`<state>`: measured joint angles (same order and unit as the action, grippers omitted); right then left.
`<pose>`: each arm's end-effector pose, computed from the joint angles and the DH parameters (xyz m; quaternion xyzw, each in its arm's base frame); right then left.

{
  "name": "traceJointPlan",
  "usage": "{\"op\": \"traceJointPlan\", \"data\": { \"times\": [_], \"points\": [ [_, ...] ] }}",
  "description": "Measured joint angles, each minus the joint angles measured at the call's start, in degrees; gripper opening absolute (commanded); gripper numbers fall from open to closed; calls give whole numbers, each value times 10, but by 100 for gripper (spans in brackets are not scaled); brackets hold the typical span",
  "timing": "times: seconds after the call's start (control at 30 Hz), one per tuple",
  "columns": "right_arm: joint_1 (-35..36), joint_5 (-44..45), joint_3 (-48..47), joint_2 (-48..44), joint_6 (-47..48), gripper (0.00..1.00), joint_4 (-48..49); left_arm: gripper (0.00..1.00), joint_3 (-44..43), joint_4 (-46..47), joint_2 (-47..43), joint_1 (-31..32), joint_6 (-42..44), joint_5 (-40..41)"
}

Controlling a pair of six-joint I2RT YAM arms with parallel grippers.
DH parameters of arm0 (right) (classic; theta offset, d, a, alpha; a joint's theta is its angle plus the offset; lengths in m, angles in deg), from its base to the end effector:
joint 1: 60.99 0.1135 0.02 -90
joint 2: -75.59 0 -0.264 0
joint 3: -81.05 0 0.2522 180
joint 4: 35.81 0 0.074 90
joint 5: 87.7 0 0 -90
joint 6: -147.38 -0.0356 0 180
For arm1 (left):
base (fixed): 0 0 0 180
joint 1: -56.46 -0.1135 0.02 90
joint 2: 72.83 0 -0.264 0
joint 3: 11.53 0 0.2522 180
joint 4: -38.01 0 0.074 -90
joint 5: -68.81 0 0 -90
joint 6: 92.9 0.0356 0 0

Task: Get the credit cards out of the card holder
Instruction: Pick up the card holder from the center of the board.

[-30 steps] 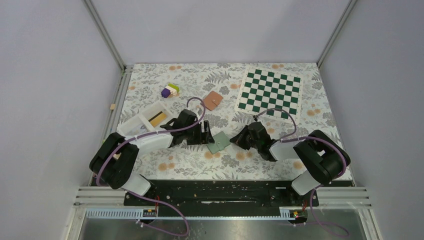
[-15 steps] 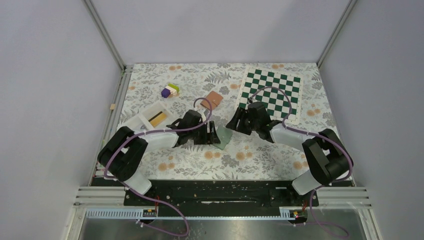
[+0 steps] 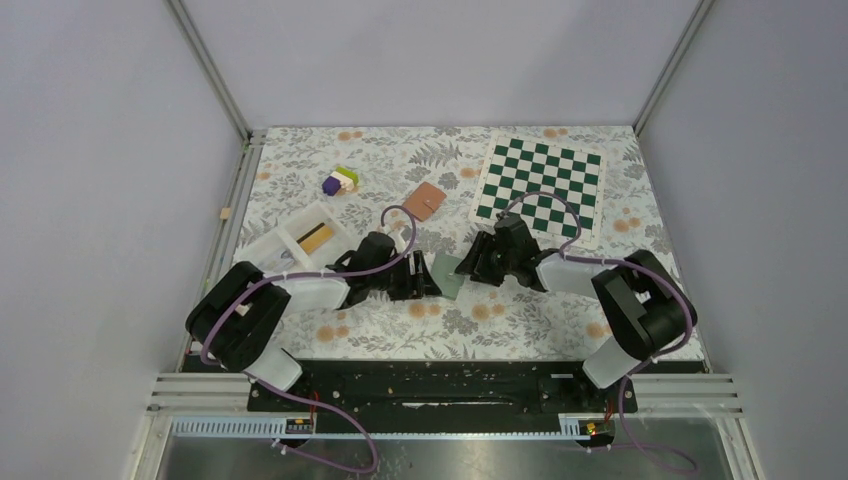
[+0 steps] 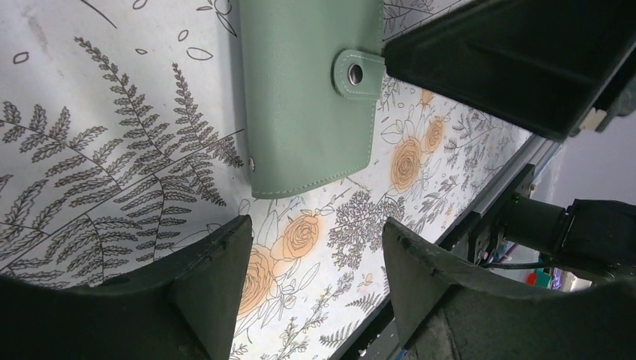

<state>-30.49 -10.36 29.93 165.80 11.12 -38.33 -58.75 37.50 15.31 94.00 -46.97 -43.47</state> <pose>0.2528 0.1580 0.1463 0.0795 0.9042 0.3317 0.2569 0.2155 -0.1826 0.1414 0.0284 0.8974 -0.3970 0.1904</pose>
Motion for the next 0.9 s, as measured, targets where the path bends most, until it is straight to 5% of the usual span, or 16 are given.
{"op": "traceJointPlan", "data": {
  "times": [0.4, 0.9],
  "points": [
    [0, 6, -31, 52, -10, 41, 40, 64, -1, -9, -3, 0, 3, 2],
    [0, 9, -31, 51, -14, 41, 59, 64, -22, -4, 23, 0, 5, 0]
  ]
}}
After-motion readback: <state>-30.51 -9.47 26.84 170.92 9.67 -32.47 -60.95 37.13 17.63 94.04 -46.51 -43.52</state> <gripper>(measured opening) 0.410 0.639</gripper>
